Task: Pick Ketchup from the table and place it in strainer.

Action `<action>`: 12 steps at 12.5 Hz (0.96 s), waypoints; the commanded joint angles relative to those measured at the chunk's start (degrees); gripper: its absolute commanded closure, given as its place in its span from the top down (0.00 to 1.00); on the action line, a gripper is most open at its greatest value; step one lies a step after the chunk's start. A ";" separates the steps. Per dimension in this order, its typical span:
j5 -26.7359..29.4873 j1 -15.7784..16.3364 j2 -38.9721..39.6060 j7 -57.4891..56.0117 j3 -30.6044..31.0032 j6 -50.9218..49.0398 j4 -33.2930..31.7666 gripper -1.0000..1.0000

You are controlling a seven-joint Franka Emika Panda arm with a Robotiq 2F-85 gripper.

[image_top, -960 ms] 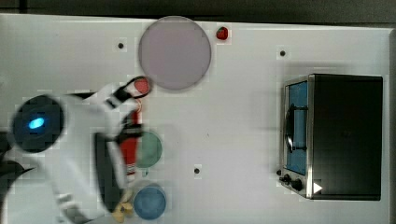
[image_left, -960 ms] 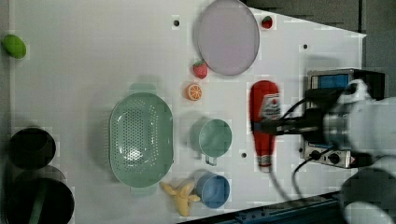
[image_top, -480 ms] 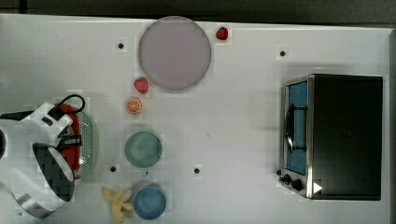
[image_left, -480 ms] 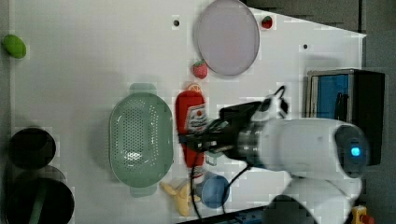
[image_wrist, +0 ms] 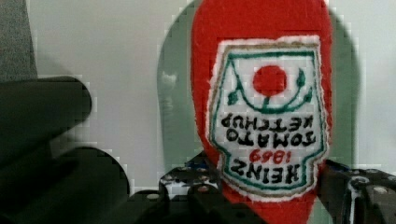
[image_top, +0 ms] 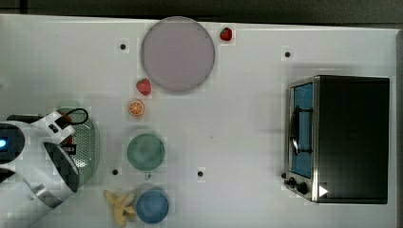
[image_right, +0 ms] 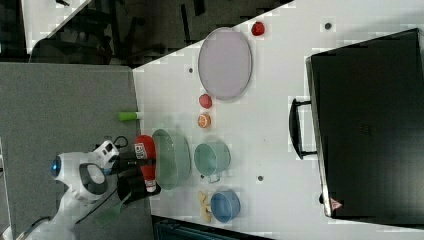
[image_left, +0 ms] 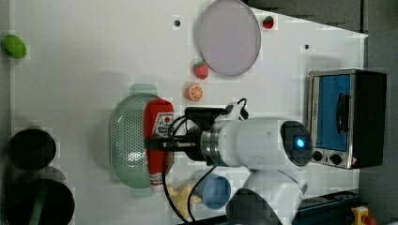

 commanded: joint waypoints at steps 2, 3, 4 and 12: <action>-0.63 1.29 3.80 5.16 -0.83 5.74 0.86 0.62; -1.06 1.41 4.91 5.16 -1.25 6.02 0.88 0.71; -1.97 1.52 5.74 5.16 -1.68 6.02 0.86 0.82; -2.28 -2.24 -5.29 12.03 -2.00 -0.01 1.45 1.00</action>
